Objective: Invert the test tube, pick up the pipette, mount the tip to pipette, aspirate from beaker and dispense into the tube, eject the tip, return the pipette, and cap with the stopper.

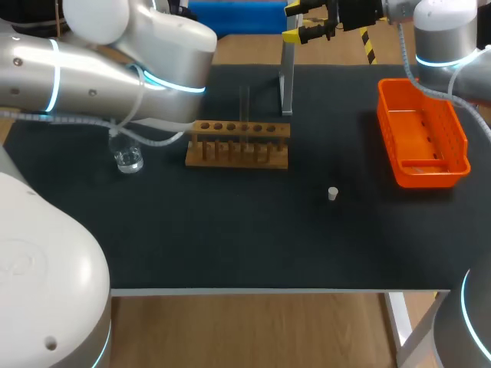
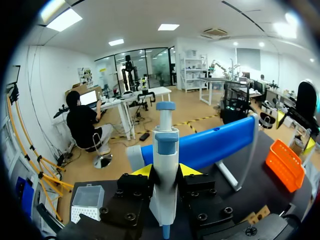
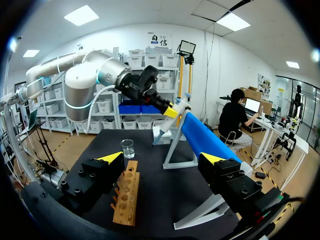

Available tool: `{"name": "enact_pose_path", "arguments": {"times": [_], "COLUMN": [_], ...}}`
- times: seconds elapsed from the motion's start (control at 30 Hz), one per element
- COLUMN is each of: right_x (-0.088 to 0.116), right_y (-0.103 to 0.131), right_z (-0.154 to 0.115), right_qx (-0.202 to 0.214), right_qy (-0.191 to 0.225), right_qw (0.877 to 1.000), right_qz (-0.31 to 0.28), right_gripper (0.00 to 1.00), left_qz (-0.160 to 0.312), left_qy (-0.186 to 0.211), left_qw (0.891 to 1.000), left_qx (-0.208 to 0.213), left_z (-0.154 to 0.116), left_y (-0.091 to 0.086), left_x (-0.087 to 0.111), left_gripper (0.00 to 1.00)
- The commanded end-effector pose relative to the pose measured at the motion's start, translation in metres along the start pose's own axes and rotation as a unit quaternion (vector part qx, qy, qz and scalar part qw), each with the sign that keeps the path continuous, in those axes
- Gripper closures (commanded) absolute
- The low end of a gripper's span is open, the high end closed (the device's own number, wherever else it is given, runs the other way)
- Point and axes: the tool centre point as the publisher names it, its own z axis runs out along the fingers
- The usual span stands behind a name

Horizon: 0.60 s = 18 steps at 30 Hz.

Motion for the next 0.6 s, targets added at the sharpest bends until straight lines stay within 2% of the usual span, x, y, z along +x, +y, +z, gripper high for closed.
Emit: {"name": "enact_pose_path", "arguments": {"times": [0.03, 0.6], "right_x": [-0.001, -0.001], "right_y": [0.001, 0.001], "right_z": [-0.001, -0.001], "right_qx": [0.002, 0.002], "right_qy": [0.002, 0.002], "right_qw": [1.0, 1.0], "right_qz": [0.0, 0.0], "right_gripper": [0.0, 0.0], "left_qz": [0.001, 0.0], "left_qy": [-0.009, -0.025], "left_qw": [1.0, 0.999], "left_qx": [-0.009, -0.022], "left_z": [0.009, 0.025], "left_y": [-0.006, -0.006], "left_x": [0.005, 0.006], "left_gripper": [1.0, 1.0]}}
